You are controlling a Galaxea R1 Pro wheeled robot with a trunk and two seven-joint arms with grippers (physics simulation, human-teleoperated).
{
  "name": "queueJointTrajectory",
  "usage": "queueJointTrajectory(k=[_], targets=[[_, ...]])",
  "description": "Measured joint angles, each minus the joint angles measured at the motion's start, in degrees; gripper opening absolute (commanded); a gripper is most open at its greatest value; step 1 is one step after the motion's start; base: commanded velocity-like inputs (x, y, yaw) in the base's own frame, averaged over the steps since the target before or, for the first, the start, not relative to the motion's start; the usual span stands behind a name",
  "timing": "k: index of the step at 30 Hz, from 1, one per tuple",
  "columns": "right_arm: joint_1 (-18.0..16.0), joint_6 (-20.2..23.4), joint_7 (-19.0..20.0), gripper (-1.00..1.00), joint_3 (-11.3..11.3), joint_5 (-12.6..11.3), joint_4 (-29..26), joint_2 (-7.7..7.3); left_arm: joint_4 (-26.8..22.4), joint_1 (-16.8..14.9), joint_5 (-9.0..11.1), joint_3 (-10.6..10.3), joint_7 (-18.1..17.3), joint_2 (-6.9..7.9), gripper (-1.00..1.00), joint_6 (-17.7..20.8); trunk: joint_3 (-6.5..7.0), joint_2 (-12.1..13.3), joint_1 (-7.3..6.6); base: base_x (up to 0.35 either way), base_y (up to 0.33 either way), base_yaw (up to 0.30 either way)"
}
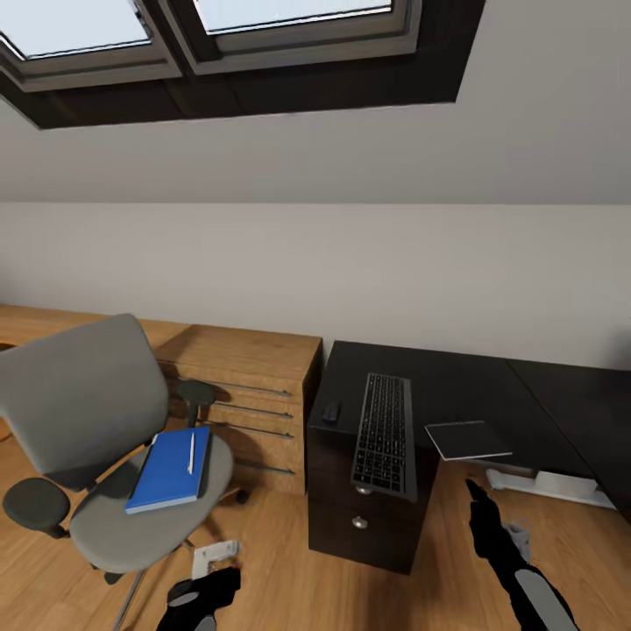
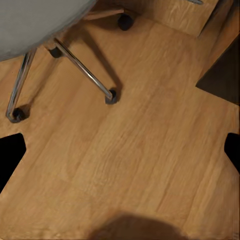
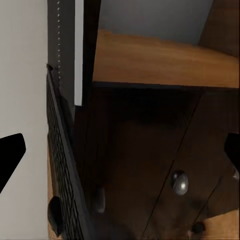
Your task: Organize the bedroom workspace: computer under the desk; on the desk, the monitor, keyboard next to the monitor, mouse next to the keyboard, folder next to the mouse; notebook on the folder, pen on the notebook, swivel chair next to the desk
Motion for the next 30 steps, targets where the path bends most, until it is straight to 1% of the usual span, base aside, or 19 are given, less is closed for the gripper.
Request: queueJointTrajectory(k=[1, 2, 3, 6, 8, 9, 12, 13, 16, 17, 19, 20, 24, 30], targets=[[0.00, -0.51, 0.00, 1.00, 0.12, 1.47, 1.18, 0.02, 1.25, 0.00, -0.02, -0.01, 0.00, 0.02, 1.00, -0.01, 0.18, 0.40, -0.22, 0.000, 0.000, 0.000], [0.00, -4.40, -0.02, 1.00, 0.41, 10.67, 7.12, 0.03, 6.67, 0.02, 0.16, -0.02, -0.06, 0.10, 1.00, -0.02, 0.35, 0.80, -0.44, 0.000, 0.000, 0.000], [0.00, -5.49, -0.03, 1.00, 0.41, 13.05, 9.12, 0.05, 8.32, 0.00, 0.08, -0.07, -0.07, 0.10, 1.00, -0.08, 0.54, 1.20, -0.66, 0.000, 0.000, 0.000], [0.00, -8.98, -0.10, 1.00, 0.37, 18.74, 13.27, 0.13, 11.64, -0.01, 0.12, -0.15, -0.19, 0.04, 1.00, -0.57, 1.08, 2.41, -1.32, 0.000, 0.000, 0.000], [0.01, -11.79, -0.17, 1.00, 0.44, 21.91, 16.20, 0.23, 13.76, -0.01, 0.17, -0.22, -0.49, -0.06, 1.00, -1.54, 1.44, 3.21, -1.76, 0.000, 0.000, 0.000], [0.02, -14.80, -0.24, 1.00, 0.51, 24.40, 19.18, 0.34, 15.89, 0.00, 0.18, -0.28, -1.10, -0.15, 1.00, -3.14, 1.61, 3.61, -1.98, 0.000, 0.000, 0.000], [0.01, -19.71, -0.29, 1.00, 0.62, 27.18, 23.72, 0.77, 19.54, -0.01, 0.14, -0.35, -2.87, -0.24, 1.00, -6.52, 2.16, 4.81, -2.64, 0.000, 0.000, 0.000], [0.05, -25.98, -0.34, 1.00, 0.55, 28.83, 28.49, 1.68, 24.61, 0.01, 0.16, -0.39, -6.97, -0.29, 1.00, -11.84, 2.32, 5.21, -2.85, 0.000, 0.000, 0.000], [0.01, -30.61, -0.35, 1.00, 0.54, 29.56, 31.70, 2.33, 29.32, -0.01, 0.14, -0.34, -11.06, -0.32, 1.00, -16.33, 2.88, 6.42, -3.52, 0.000, 0.000, 0.000], [0.01, -33.31, -0.37, 1.00, 0.51, 29.80, 33.18, 2.57, 31.78, -0.01, 0.10, -0.23, -13.42, -0.33, 1.00, -19.11, 3.05, 6.82, -3.74, 0.000, 0.000, 0.000], [0.01, -35.81, -0.41, 1.00, 0.50, 29.98, 34.52, 2.73, 33.50, -0.02, -0.08, -0.17, -15.23, -0.32, 1.00, -21.56, 3.42, 7.62, -4.18, 0.000, 0.000, 0.000], [0.01, -39.37, -0.43, 1.00, 0.47, 30.09, 36.94, 2.85, 35.29, -0.01, -0.12, -0.03, -17.05, -0.31, 1.00, -24.97, 3.59, 8.02, -4.39, 0.000, 0.000, 0.000], [0.00, -41.34, -0.42, 1.00, 0.70, 30.12, 38.96, 2.89, 36.13, -0.02, -0.08, 0.02, -17.90, -0.36, 1.00, -26.73, 4.32, 9.62, -5.27, 0.000, 0.000, 0.000], [0.00, -42.39, -0.40, 1.00, 0.97, 30.01, 40.16, 2.97, 36.63, -0.02, -0.04, -0.08, -18.41, -0.54, 1.00, -27.67, 5.39, 12.03, -6.59, 0.000, 0.000, 0.000]])
